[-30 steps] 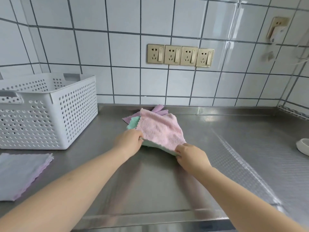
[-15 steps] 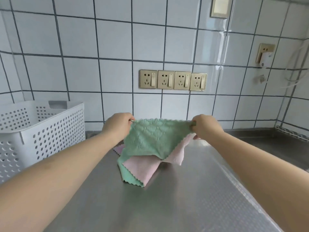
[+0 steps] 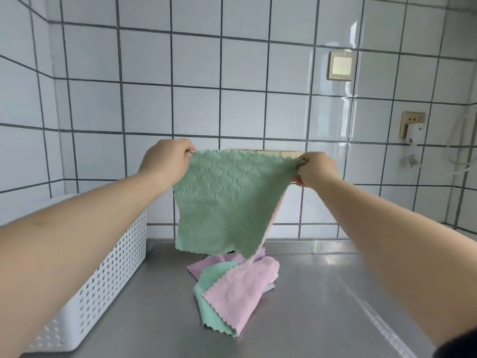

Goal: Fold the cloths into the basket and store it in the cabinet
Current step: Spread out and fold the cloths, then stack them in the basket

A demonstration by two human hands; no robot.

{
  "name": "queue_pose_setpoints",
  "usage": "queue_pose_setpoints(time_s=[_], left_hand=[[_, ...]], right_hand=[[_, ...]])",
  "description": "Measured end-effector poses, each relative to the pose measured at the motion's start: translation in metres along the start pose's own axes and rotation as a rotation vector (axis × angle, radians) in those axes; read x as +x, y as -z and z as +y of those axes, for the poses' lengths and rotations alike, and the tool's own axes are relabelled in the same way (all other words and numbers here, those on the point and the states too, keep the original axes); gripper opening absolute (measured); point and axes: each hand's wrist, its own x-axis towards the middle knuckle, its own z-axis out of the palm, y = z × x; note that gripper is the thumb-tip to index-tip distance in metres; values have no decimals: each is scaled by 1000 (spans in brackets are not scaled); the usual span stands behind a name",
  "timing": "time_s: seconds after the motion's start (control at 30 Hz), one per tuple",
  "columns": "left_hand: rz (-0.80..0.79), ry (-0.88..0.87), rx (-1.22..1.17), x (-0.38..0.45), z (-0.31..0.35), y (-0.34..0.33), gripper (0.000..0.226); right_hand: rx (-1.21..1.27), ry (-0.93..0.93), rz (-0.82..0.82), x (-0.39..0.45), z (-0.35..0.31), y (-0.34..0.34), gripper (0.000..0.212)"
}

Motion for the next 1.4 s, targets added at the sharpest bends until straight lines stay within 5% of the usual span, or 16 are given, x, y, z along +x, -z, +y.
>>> queue_pose_setpoints(time_s=[0.07, 0.2, 0.37, 0.73, 1.0, 1.23, 1.4], left_hand=[[17, -5, 9, 1, -2, 13, 30], [17, 27, 30, 0, -8, 40, 30], [-17, 30, 24, -22, -12, 63, 28], [-467, -142, -59, -251, -9, 122, 15], [-764, 19, -141, -349, 4, 119, 14], [-857, 87, -254, -366, 4, 120, 17], [-866, 169, -370, -363, 0, 110, 4]], right_hand=[[138, -30, -28, 1, -9, -3, 26], [129, 21, 0, -10, -22, -4, 38], [25, 93, -58, -38, -18, -1, 25], [76, -67, -477, -228, 103, 17, 9], [360, -280, -603, -313, 142, 28, 23], [-139, 3, -535, -333, 157, 33, 25], [-190, 3, -575, -337, 163, 34, 22]])
